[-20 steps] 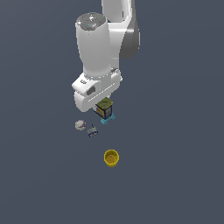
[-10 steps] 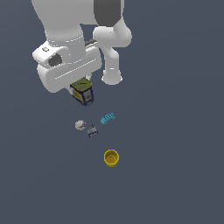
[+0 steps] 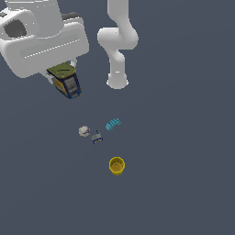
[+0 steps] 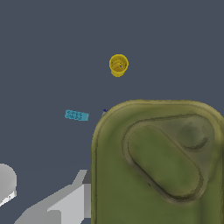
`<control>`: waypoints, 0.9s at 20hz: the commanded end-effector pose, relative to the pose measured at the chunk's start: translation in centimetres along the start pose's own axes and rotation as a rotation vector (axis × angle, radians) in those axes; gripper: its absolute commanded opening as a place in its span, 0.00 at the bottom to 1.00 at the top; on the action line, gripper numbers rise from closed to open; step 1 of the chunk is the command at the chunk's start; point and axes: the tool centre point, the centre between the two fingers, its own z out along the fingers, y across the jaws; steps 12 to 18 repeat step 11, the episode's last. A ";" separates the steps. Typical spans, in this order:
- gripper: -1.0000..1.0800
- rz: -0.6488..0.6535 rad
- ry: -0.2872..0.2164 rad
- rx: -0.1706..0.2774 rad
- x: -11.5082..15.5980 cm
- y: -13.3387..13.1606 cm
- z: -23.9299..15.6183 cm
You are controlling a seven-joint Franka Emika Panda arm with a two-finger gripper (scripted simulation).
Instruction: Pick up a designated object from a clutter of objects.
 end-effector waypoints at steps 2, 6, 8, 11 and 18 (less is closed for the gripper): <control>0.00 -0.001 0.001 -0.003 -0.5 0.8 -1.5; 0.00 -0.001 0.001 -0.003 -0.8 1.3 -2.3; 0.00 -0.001 0.001 -0.003 -0.9 1.4 -2.5; 0.00 -0.001 0.001 -0.003 -0.9 1.5 -2.5; 0.00 -0.001 0.001 -0.003 -0.9 1.5 -2.5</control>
